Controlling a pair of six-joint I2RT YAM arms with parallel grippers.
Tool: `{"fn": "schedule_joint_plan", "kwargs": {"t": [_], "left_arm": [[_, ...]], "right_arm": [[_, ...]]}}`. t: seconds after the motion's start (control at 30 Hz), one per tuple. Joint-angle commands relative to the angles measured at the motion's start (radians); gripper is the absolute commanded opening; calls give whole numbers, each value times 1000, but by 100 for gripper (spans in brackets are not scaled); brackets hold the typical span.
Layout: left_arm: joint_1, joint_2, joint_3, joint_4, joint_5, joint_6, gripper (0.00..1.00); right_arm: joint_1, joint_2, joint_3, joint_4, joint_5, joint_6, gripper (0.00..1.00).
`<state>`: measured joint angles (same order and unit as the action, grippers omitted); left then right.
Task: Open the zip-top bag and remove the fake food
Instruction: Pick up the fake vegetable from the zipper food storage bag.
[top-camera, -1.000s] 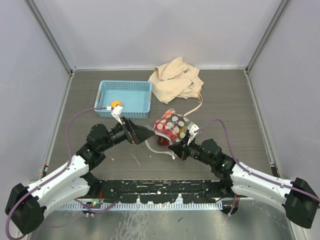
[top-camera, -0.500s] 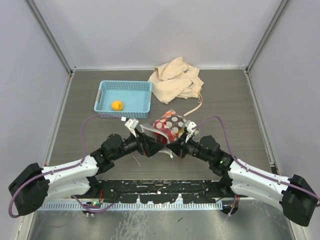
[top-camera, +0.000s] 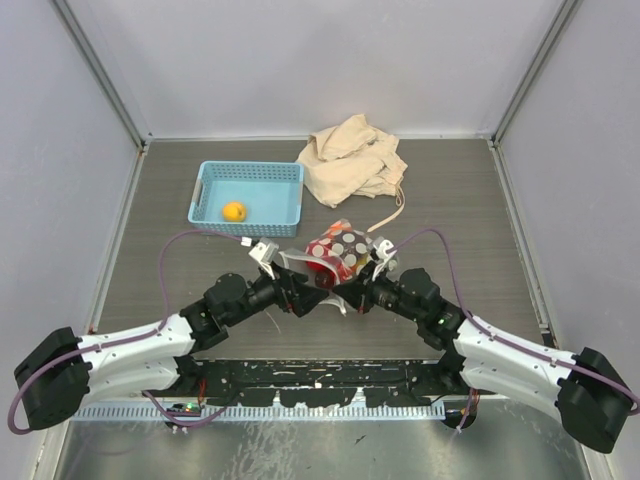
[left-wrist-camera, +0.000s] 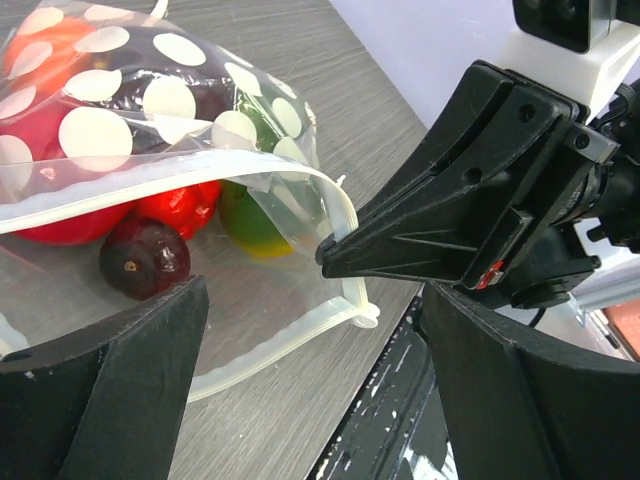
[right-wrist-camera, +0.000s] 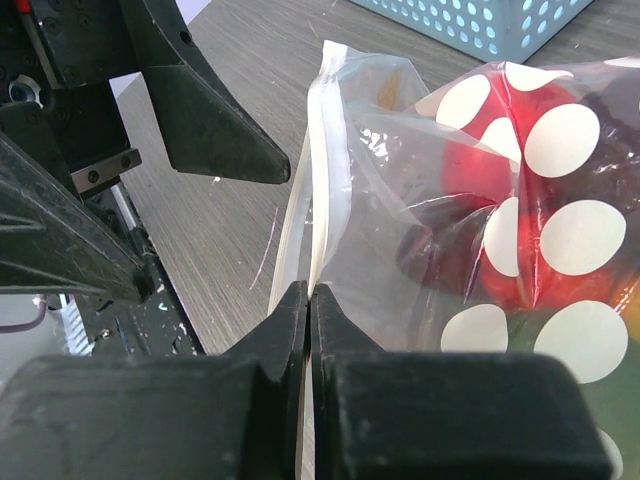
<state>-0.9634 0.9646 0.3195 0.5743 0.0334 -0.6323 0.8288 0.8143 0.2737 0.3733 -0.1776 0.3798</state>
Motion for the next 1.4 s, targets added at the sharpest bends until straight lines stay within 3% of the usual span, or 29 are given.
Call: {"fn": "schedule_joint_plan", "kwargs": {"t": [0.0,0.23,0.4,0.53,0.67,0.9,1.17,1.37], "left_arm": [[-9,-25,27,-27,-50,34,88],[-10,-81,38,-153,-110,54,88],[-9,-112,73,-325,-173,65,79],[-9,-164,58,-364,-200,55,73],[-10,-159,77,-396,-227,57,60],[-9,13,122,-292,-165,70,59],[6,208,187,-203,-157,194,60],[52,283,191,-138,-90,192,61]], "right_arm": [[-3,47,43,127,-10,74,1],[-3,81,64,138,22,99,1],[-3,111,50,183,26,115,1],[-3,139,47,201,14,120,1],[-3,156,46,204,-6,119,1],[-3,161,92,120,-44,79,1],[-3,182,123,80,-75,49,3],[-3,162,155,0,-107,16,22]]}}
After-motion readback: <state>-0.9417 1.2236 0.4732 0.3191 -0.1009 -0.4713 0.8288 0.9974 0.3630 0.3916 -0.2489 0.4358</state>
